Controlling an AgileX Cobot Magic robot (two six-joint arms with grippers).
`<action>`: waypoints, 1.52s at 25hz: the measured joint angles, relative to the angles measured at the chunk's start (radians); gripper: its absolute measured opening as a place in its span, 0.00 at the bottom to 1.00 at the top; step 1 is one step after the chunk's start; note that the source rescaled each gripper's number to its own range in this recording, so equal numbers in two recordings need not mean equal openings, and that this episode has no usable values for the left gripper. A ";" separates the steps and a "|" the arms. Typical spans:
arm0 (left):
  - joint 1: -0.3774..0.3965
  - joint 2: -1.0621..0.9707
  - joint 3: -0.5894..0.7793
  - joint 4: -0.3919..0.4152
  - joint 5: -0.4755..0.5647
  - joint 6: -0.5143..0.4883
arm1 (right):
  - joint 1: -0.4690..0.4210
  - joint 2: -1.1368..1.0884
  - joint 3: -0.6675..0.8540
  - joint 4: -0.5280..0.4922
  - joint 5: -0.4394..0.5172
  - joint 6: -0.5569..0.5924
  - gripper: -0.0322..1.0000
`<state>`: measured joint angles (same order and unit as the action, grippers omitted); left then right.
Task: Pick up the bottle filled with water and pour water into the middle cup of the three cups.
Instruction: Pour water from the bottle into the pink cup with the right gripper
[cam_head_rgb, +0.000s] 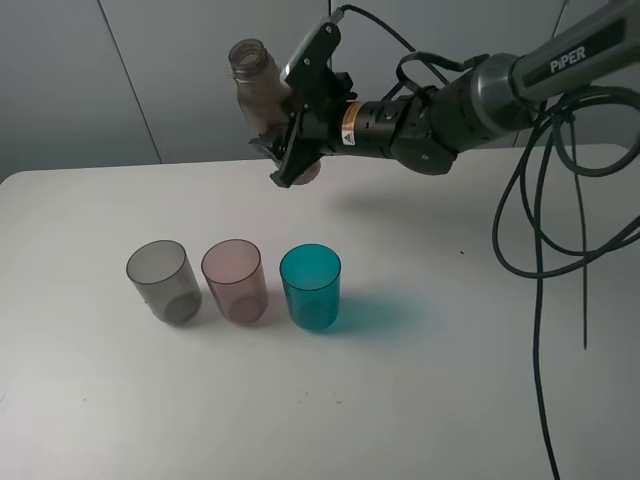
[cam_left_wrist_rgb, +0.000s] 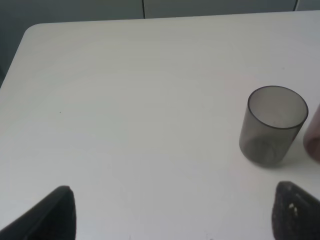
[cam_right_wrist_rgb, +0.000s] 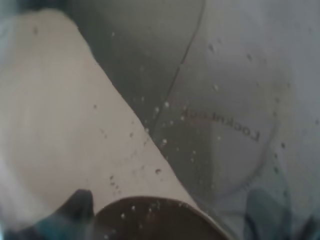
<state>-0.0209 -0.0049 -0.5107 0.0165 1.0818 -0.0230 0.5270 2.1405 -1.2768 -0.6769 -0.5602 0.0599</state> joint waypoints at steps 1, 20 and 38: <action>0.000 0.000 0.000 0.000 0.000 0.000 | 0.000 0.002 0.000 -0.013 -0.002 -0.041 0.03; 0.000 0.000 0.000 0.000 0.000 0.000 | 0.045 0.008 -0.002 -0.204 -0.081 -0.455 0.03; 0.000 0.000 0.000 0.000 0.000 0.000 | 0.051 0.053 -0.002 -0.146 -0.053 -0.782 0.03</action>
<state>-0.0209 -0.0049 -0.5107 0.0165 1.0818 -0.0230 0.5778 2.1937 -1.2784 -0.8226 -0.6134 -0.7221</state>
